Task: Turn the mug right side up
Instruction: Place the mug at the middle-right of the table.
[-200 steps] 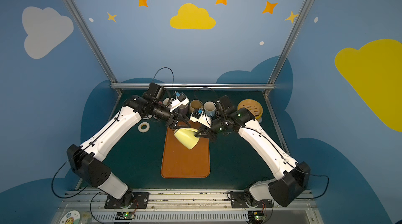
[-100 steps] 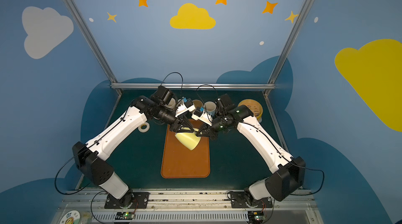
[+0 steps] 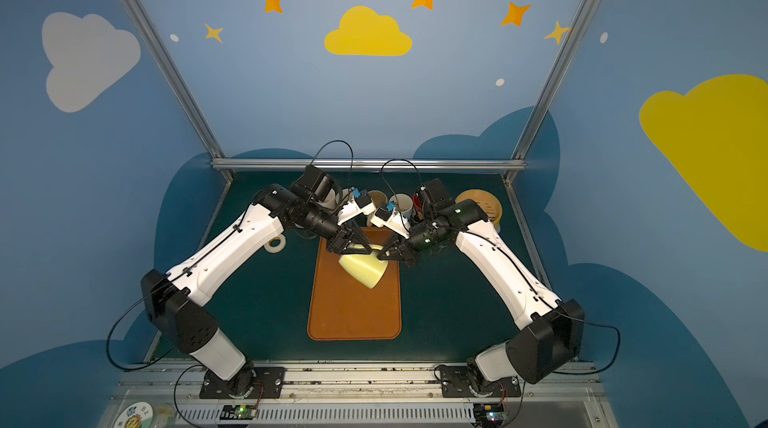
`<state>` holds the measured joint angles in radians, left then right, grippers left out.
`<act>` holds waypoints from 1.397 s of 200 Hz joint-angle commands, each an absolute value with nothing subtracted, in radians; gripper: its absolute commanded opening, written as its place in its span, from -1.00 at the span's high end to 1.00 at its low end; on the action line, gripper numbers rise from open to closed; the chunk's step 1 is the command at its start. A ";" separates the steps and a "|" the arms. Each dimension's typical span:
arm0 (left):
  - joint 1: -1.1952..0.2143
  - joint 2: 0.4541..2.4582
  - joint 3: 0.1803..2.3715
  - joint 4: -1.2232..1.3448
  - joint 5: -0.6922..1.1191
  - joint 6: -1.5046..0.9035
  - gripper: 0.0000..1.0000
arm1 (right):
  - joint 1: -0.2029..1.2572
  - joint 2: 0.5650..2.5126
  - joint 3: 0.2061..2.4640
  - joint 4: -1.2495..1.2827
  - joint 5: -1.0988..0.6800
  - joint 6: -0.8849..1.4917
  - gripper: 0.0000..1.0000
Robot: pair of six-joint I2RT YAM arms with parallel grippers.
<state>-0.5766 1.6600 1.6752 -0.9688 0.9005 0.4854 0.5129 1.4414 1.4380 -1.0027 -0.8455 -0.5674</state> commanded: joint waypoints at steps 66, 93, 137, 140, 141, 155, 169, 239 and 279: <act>-0.617 1.723 1.675 -1.047 0.882 0.516 0.65 | 0.477 1.419 1.484 -0.866 -0.994 -0.533 1.00; -0.629 1.741 1.690 -1.040 0.883 0.514 0.73 | 0.477 1.410 1.458 -0.818 -1.010 -0.507 1.00; -0.639 1.774 1.720 -1.043 0.881 0.509 0.45 | 0.484 1.407 1.427 -0.779 -1.031 -0.484 1.00; -0.640 1.777 1.724 -1.046 0.881 0.509 0.43 | 0.485 1.405 1.423 -0.776 -1.030 -0.483 1.00; -0.640 1.778 1.725 -1.047 0.880 0.509 0.43 | 0.485 1.405 1.422 -0.775 -1.030 -0.483 1.00; -0.644 1.798 1.747 -1.060 0.878 0.513 0.41 | 0.489 1.398 1.408 -0.752 -1.028 -0.471 1.00; -0.647 1.816 1.767 -1.072 0.880 0.515 0.49 | 0.491 1.391 1.397 -0.738 -1.025 -0.464 1.00; -0.646 1.785 1.696 -0.928 0.857 0.451 0.93 | 0.500 1.396 1.339 -0.687 -1.003 -0.430 1.00; -0.625 1.660 1.467 -0.650 0.808 0.329 0.93 | 0.504 1.396 1.328 -0.645 -0.965 -0.387 1.00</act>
<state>-0.6338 1.7226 1.5570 -0.8581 0.8745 0.4202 0.4896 1.4281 1.3083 -0.7383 -0.9058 -0.4549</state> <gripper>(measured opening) 0.145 0.093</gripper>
